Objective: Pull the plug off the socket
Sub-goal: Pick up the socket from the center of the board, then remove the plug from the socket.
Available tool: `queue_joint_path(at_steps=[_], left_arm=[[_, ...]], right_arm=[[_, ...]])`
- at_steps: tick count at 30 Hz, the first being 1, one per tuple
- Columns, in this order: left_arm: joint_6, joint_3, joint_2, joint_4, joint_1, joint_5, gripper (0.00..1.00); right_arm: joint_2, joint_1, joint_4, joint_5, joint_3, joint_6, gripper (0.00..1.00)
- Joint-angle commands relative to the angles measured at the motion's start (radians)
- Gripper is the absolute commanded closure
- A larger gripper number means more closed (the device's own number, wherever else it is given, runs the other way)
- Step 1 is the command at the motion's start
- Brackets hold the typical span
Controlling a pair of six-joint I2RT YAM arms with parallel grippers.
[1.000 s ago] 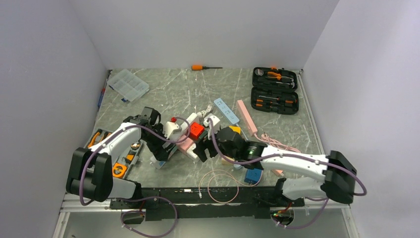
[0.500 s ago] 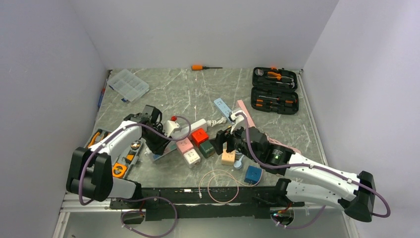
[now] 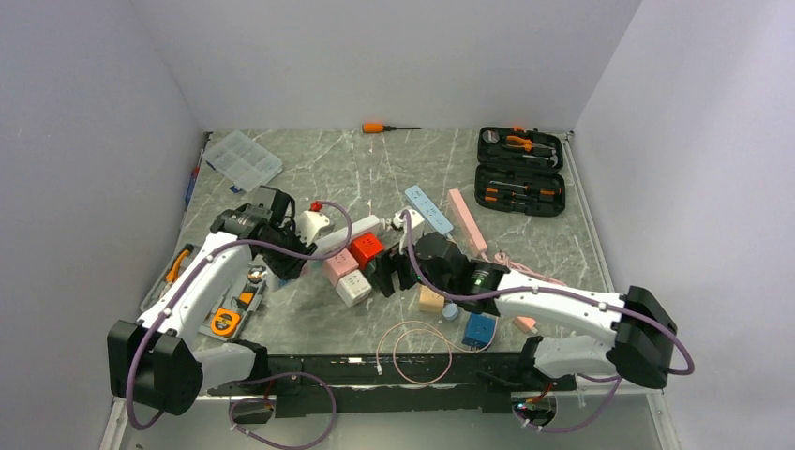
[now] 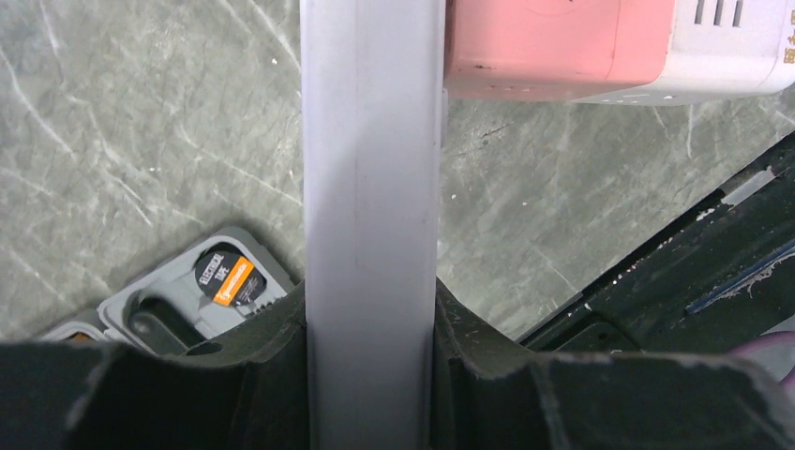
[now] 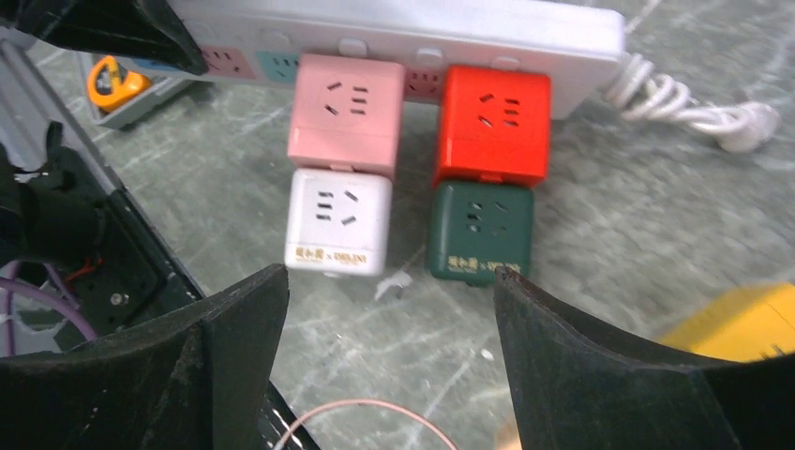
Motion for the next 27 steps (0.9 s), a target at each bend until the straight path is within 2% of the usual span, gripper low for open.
queue_joint_path(at_steps=[1, 5, 9, 27], left_arm=[[-0.044, 0.056, -0.092, 0.062, 0.001, 0.052, 1.00], [-0.053, 0.048, -0.121, 0.067, 0.001, 0.024, 1.00], [-0.060, 0.049, -0.142, 0.065, 0.001, 0.011, 1.00], [-0.071, 0.054, -0.159, 0.059, 0.013, 0.041, 1.00]], right_arm=[[0.089, 0.001, 0.202, -0.122, 0.088, -0.020, 0.18], [0.218, 0.000, 0.236, -0.233, 0.176, -0.021, 0.18], [0.337, -0.002, 0.251, -0.278, 0.250, -0.019, 0.18], [0.601, -0.015, 0.253, -0.284, 0.412, -0.064, 0.19]])
